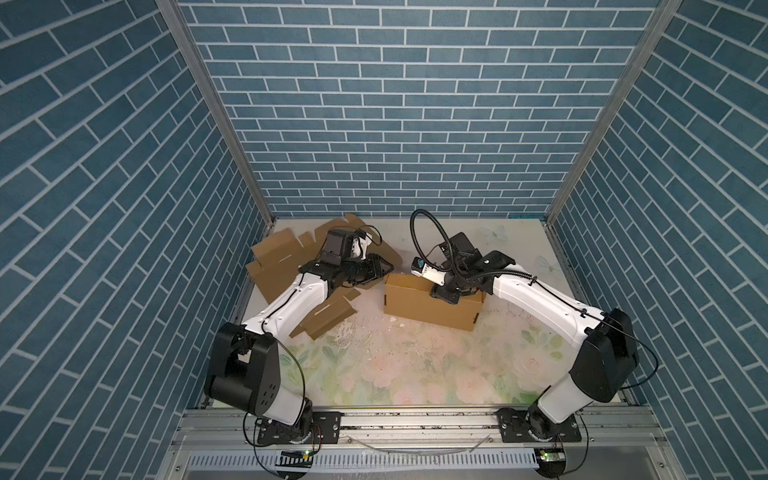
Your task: Fold the paper box
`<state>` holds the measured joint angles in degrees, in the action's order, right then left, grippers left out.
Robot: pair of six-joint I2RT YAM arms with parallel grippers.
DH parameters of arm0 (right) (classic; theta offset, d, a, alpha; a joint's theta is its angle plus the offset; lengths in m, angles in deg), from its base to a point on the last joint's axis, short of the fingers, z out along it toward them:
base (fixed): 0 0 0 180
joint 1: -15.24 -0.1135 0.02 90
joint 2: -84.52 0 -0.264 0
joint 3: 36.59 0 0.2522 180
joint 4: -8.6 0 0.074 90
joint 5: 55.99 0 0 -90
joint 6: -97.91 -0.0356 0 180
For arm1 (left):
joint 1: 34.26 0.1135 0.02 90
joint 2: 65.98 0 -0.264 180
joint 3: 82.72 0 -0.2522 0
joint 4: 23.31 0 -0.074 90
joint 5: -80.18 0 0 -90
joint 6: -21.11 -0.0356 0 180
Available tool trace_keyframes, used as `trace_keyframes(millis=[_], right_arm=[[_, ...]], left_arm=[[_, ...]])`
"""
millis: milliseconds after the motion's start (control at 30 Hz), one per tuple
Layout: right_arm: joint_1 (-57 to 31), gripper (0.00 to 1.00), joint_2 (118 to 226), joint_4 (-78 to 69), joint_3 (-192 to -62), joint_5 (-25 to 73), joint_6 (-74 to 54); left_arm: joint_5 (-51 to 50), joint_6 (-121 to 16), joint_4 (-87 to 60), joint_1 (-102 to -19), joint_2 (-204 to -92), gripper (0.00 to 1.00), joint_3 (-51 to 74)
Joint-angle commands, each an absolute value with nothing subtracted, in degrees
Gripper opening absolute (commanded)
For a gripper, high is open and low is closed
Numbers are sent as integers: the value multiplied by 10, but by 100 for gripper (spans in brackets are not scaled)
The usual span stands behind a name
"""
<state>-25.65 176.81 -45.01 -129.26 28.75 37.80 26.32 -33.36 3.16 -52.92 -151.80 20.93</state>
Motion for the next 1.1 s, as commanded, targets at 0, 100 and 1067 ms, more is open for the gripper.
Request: trace_keyframes(millis=[0,100,1067], right_arm=[[-258,49,1776,-466,-1264,304,372],[-258,49,1777,-465,-1263,303,370],[-168,59,1589,-409,-1225,345,-71]], left_arm=[[263,-343,33,-522,-1511,41,242],[261,-347,25,-521,-1507,41,263],[249,-379,14,-518,-1521,43,309]])
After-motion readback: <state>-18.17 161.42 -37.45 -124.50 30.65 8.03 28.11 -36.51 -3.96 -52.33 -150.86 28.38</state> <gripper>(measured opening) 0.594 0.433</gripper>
